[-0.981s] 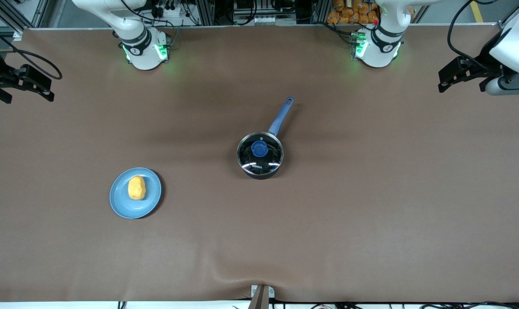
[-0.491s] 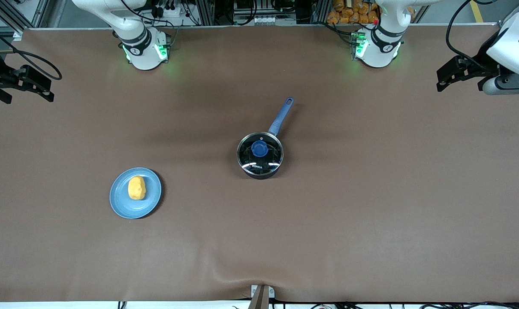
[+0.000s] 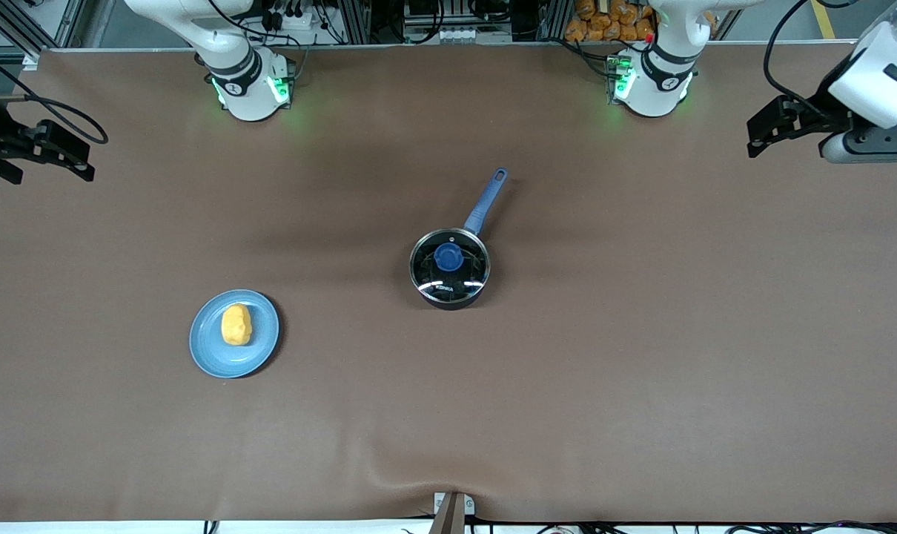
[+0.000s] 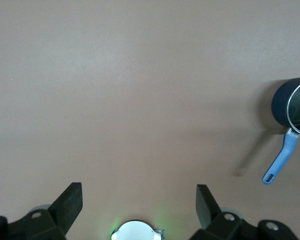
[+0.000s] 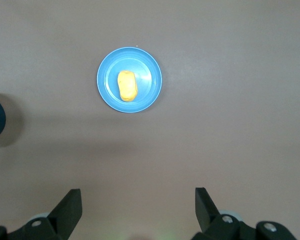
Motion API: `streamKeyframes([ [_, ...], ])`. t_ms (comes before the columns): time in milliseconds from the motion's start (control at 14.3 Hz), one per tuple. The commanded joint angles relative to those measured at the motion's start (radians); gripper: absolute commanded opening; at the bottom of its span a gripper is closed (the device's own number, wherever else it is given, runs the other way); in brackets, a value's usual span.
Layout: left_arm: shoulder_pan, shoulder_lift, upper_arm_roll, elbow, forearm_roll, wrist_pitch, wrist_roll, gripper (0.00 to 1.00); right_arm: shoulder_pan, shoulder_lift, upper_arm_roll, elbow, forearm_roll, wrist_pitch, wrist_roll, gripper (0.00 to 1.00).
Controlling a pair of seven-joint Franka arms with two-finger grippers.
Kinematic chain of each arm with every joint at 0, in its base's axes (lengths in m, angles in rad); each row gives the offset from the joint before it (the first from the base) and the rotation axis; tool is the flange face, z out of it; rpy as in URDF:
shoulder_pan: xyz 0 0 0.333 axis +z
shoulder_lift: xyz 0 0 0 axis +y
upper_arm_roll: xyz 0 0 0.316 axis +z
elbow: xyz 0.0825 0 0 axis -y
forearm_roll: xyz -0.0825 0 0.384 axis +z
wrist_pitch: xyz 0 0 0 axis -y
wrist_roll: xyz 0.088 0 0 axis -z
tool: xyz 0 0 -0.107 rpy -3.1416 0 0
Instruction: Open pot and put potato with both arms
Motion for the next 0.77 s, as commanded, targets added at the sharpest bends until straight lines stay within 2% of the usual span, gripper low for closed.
streamKeyframes([
  [0, -0.003, 0.012, -0.017, 0.013, 0.002, -0.006, -0.042, 1.0, -0.015, -0.002, 0.008, -0.002, 0.004, 0.007, 0.011, 1.0],
  [210, -0.004, 0.02, -0.037, 0.013, 0.002, -0.003, -0.071, 1.0, -0.017, 0.003, 0.008, -0.008, 0.007, 0.022, 0.011, 1.0],
  [421, 0.0, 0.02, -0.038, 0.013, 0.004, -0.005, -0.071, 1.0, -0.034, 0.0, 0.008, -0.129, 0.012, 0.172, 0.011, 1.0],
  [701, 0.003, 0.019, -0.038, 0.014, 0.004, -0.005, -0.071, 1.0, -0.034, 0.012, 0.008, -0.166, 0.013, 0.232, 0.011, 1.0],
])
